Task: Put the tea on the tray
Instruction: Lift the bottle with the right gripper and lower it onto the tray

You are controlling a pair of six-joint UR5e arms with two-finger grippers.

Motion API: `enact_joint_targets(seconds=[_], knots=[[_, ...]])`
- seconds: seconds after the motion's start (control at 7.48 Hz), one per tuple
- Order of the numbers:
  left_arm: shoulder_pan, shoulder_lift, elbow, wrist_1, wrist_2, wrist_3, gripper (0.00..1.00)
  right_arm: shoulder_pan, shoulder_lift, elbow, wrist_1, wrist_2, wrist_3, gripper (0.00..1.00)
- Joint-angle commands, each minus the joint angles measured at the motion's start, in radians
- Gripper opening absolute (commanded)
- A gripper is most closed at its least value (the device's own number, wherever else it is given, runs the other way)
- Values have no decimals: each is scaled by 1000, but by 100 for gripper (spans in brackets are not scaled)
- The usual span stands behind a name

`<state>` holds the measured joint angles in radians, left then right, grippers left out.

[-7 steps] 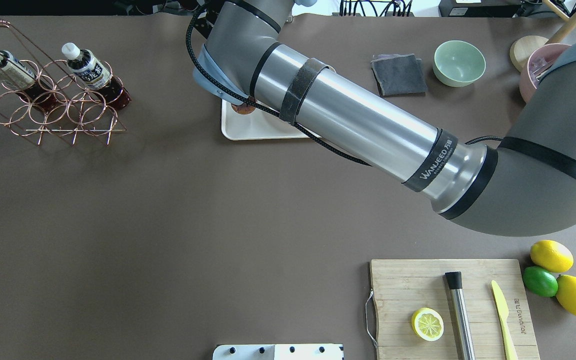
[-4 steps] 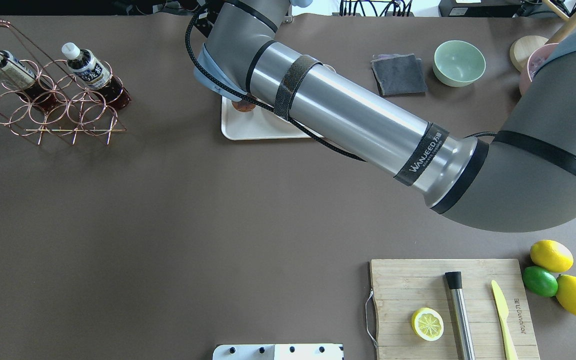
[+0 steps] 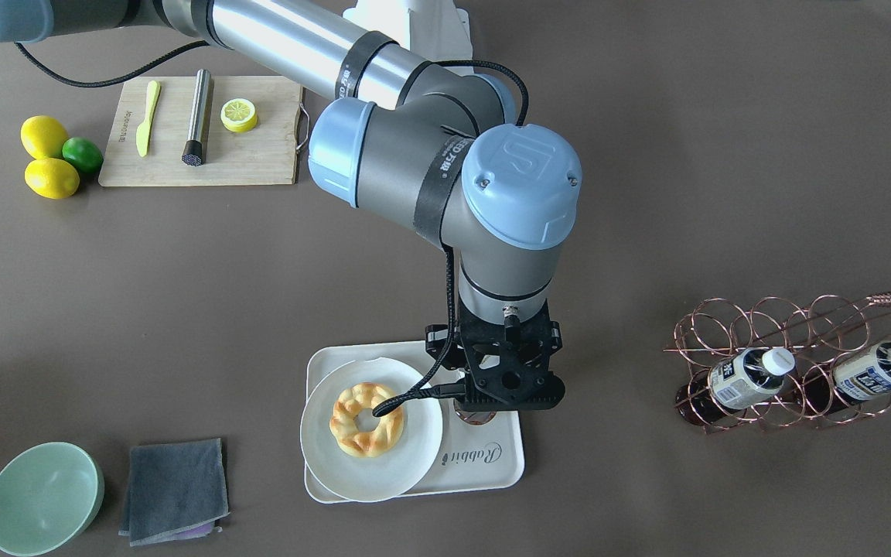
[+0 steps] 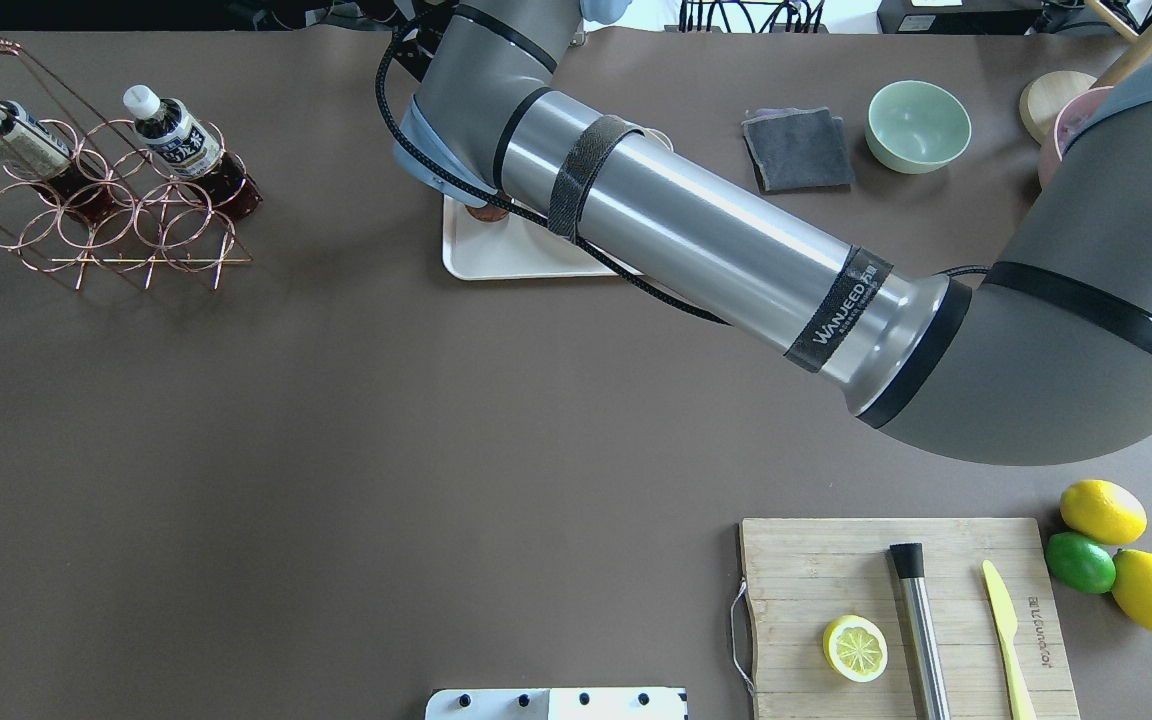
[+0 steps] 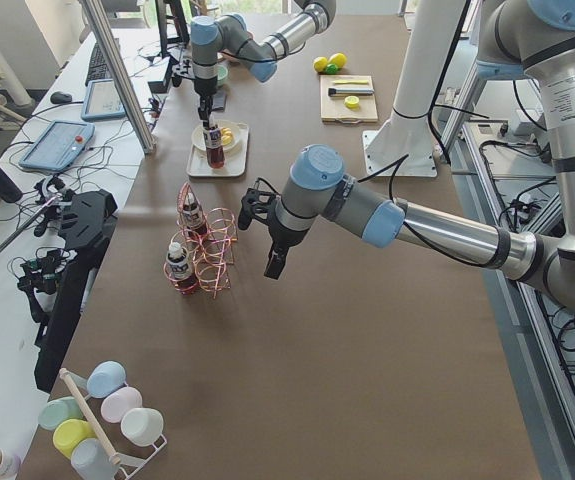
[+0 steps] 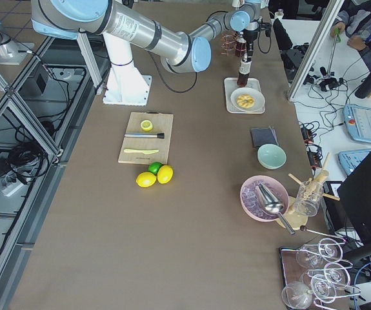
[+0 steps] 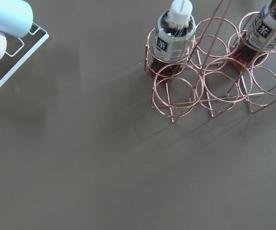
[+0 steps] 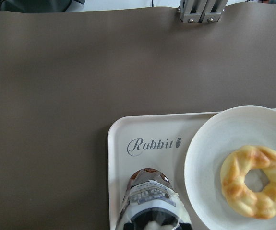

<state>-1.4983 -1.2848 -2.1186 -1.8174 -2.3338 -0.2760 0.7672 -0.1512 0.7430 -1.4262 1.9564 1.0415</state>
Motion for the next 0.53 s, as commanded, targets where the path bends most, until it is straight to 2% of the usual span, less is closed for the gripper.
enact_joint_targets(seconds=[0.0,0.27,0.4], knots=[[0,1,6,-11,-7,-3,97,-5,-1,-2,3,-2,0,43],[0,1,6,-11,-7,-3,97,-9,1,-2,3,-10,0,62],[0,1,8,-11,-7,-3,97,-9,1,-2,3,-10,0,100]])
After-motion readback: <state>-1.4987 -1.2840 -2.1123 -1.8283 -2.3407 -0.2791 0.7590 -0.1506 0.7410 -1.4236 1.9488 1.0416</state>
